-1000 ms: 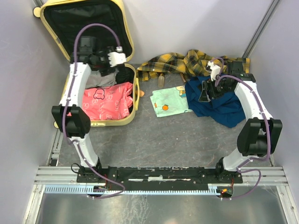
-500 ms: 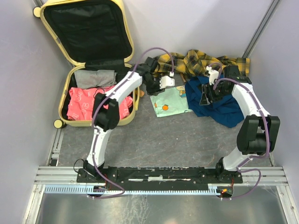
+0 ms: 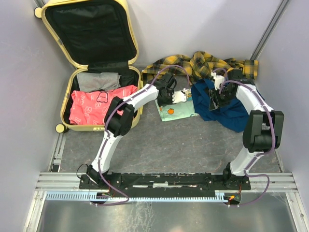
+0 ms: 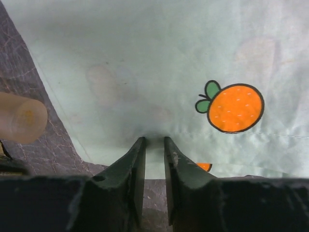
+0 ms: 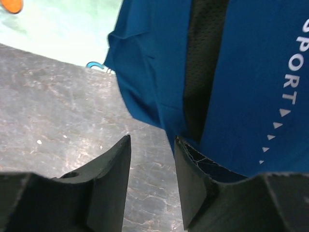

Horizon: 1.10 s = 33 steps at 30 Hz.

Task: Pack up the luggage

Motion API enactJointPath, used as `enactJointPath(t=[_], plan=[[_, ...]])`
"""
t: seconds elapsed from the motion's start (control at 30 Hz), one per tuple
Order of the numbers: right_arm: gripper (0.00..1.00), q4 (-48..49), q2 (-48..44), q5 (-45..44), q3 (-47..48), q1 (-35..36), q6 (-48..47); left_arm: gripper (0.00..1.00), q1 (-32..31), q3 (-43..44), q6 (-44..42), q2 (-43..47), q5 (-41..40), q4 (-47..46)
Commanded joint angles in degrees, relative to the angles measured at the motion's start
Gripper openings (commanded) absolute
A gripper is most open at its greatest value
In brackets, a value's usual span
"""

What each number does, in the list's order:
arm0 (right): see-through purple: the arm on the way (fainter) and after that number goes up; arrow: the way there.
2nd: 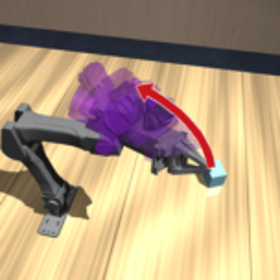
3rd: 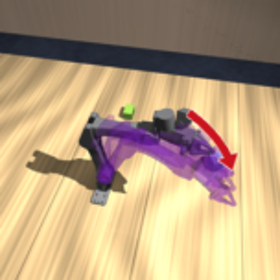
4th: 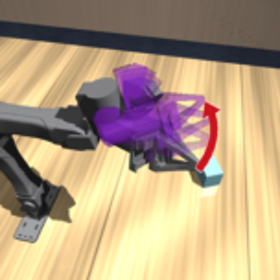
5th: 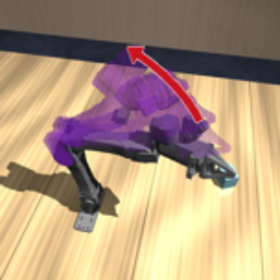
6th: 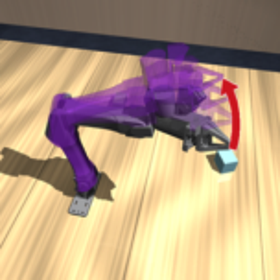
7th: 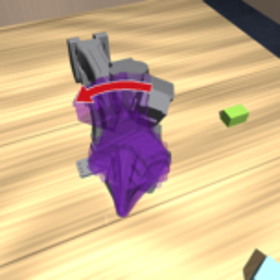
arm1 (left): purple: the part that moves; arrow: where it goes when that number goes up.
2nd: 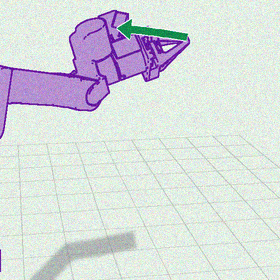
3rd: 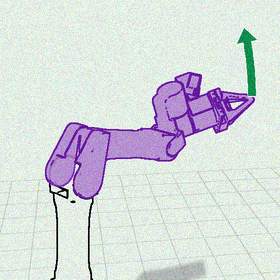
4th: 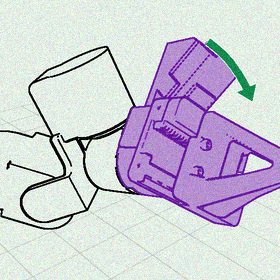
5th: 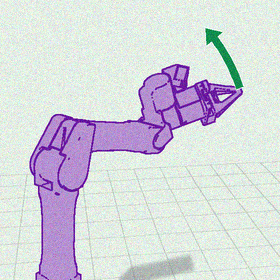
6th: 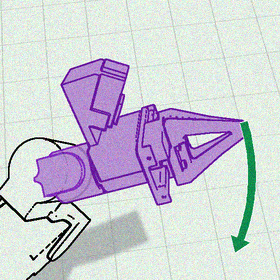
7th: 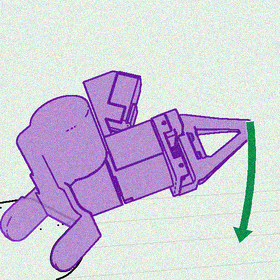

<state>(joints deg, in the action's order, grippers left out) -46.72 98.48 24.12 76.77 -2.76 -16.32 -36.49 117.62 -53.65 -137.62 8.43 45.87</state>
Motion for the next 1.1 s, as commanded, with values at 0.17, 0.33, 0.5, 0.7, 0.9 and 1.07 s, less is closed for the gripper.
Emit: enactJointPath(t=[0.17, 0.33, 0.5, 0.7, 0.9, 1.07], plan=[[0.47, 3.37, 5.15, -7.24, 6.11, -1.28, -2.15, 0.21, -2.53, -22.9, 0.46, 12.16, -0.12, 2.82], [0.46, 4.35, 7.58, -6.63, 7.48, -1.91, -2.23, 0.21, -6.87, -28.1, 6.67, 16.73, 6.76, 8.91], [0.46, 4.66, 8.4, -4.85, 8.13, -1.81, -0.9, 0.22, -10.61, -29.21, 11.89, 20.3, 14.48, 9.74], [0.45, 3.1, 4.49, -1.71, 7.12, -1.81, -0.38, 0.41, -2.32, -16.46, 14.87, 19.11, 15.82, 8.18], [0.45, 3.27, -0.34, 0.39, 4.53, -1.81, 1.77, 0.42, 1.55, 5.13, 20.25, 6.37, 11.89, 7.4], [0.45, 2.66, -2.8, 0.59, 3.38, -1.81, 2.12, 0.44, 1.68, 15.51, 24.04, -4.66, 6.76, 3.27]])
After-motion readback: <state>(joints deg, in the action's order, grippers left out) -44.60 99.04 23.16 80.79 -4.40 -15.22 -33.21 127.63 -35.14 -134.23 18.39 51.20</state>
